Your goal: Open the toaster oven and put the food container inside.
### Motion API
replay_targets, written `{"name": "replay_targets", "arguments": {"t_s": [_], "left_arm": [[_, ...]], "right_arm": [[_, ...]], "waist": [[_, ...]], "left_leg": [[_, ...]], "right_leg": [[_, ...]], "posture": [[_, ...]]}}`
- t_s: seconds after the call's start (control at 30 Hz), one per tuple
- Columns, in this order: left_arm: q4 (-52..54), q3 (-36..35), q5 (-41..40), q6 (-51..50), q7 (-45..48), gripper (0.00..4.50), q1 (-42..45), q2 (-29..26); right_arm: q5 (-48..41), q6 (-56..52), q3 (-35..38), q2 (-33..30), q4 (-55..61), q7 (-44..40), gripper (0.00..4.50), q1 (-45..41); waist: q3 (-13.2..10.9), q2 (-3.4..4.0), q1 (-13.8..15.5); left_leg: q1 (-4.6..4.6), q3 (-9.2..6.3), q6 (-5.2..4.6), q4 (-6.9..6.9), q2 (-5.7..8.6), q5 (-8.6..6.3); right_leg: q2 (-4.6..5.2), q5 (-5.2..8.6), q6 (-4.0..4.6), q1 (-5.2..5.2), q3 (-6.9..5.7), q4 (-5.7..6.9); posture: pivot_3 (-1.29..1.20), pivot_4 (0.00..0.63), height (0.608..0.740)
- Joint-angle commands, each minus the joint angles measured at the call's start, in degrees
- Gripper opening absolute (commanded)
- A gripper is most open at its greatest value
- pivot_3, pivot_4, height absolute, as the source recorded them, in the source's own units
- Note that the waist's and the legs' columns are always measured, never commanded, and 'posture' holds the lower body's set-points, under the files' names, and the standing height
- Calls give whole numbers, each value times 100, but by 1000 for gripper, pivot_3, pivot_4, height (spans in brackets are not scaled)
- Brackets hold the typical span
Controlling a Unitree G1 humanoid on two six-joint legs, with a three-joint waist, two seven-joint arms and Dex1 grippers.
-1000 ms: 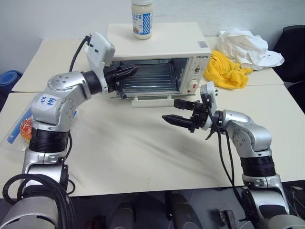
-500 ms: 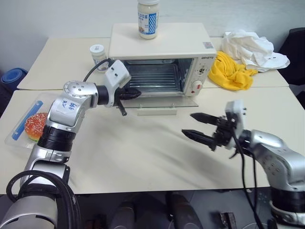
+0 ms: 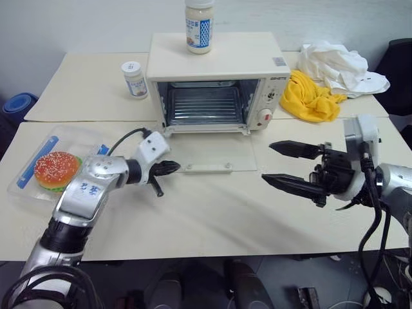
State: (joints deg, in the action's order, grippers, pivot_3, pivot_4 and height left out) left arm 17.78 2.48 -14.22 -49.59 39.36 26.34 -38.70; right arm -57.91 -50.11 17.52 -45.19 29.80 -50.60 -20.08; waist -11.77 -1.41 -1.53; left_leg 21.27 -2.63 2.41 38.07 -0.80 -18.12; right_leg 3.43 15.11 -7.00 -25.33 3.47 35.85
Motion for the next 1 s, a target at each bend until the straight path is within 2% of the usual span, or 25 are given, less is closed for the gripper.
{"name": "replay_targets", "arguments": {"t_s": [0.03, 0.1, 0.17, 0.27, 0.37, 0.47, 0.53, 0.63, 0.73, 0.87, 1.0], "left_arm": [[1458, -1510, -699, -1109, -435, 200, -472, 282], [2118, -2657, -1250, -2008, -605, 588, -644, 675], [2772, -3970, -1538, -3010, -730, 1231, -657, 1112], [3704, -5721, -1930, -4042, -371, 2077, -867, 1519], [4032, -7341, -2212, -4290, -112, 2891, -1407, 1731], [3971, -8505, -2371, -4291, -152, 3824, -1942, 1840], [3823, -9010, -2399, -4291, -406, 4397, -2196, 1897], [3724, -9126, -2080, -4291, -1183, 4477, -2302, 2075], [3764, -8711, -1943, -4291, -1760, 4477, -2251, 2162], [3406, -8254, -1557, -4291, -2880, 4477, -1495, 2229], [2775, -8105, -1155, -4291, -3772, 4477, -877, 2188]], "right_arm": [[-50, 108, -369, 22, -208, -280, 4500, -388], [82, 205, -638, 58, -444, -507, 4500, -616], [279, 338, -953, 112, -773, -800, 4500, -892], [544, 534, -1372, 237, -1307, -1244, 4500, -1332], [808, 710, -1739, 427, -1817, -1647, 4500, -1764], [1019, 832, -2014, 626, -2256, -2008, 4500, -2127], [1152, 898, -2159, 751, -2499, -2217, 4500, -2321], [1287, 946, -2281, 926, -2747, -2413, 4500, -2525], [1324, 925, -2269, 1032, -2833, -2480, 4500, -2597], [1326, 884, -2192, 1061, -2756, -2455, 4500, -2520], [1204, 757, -2031, 1019, -2479, -2286, 4500, -2309]], "waist": [[-1, -2, -10], [-2, -3, -3], [-1, -3, -3], [-1, -3, -18], [-1, -4, -33], [0, -7, -23], [1, -9, -20], [2, -11, 15], [8, -21, 15], [10, -24, 1], [10, -24, -23]], "left_leg": [[0, 3, -1, 0, 0, -1], [1, 5, -1, 2, 1, -3], [1, 3, -1, 6, -1, -3], [-4, 4, -1, 6, 1, -3], [-8, 9, 3, 5, 0, -5], [-11, 6, 7, 5, -2, -4], [-11, 4, 10, 6, -3, -5], [-13, -4, 15, 9, 1, -4], [-17, -13, 25, 10, 0, -7], [-17, -16, 37, 9, 0, -7], [-18, -10, 45, 6, -2, -10]], "right_leg": [[3, 0, 0, 0, 1, -2], [7, 0, -1, -1, -2, 0], [6, 0, -1, -1, -7, -1], [5, 0, 0, 1, -8, 2], [4, 2, 3, 1, -7, 2], [2, 4, 8, 0, -9, 4], [2, 5, 10, 1, -11, 2], [7, 5, 10, 12, -16, -4], [7, 4, 9, 22, -20, -9], [6, 4, 8, 23, -22, -9], [5, 3, 7, 18, -21, -6]], "posture": [[0, 150, 740], [0, 150, 740], [0, 150, 740], [0, 150, 740], [0, 150, 740], [0, 150, 740], [0, 150, 740], [0, 150, 740], [0, 150, 740], [0, 150, 740], [0, 150, 740]]}}
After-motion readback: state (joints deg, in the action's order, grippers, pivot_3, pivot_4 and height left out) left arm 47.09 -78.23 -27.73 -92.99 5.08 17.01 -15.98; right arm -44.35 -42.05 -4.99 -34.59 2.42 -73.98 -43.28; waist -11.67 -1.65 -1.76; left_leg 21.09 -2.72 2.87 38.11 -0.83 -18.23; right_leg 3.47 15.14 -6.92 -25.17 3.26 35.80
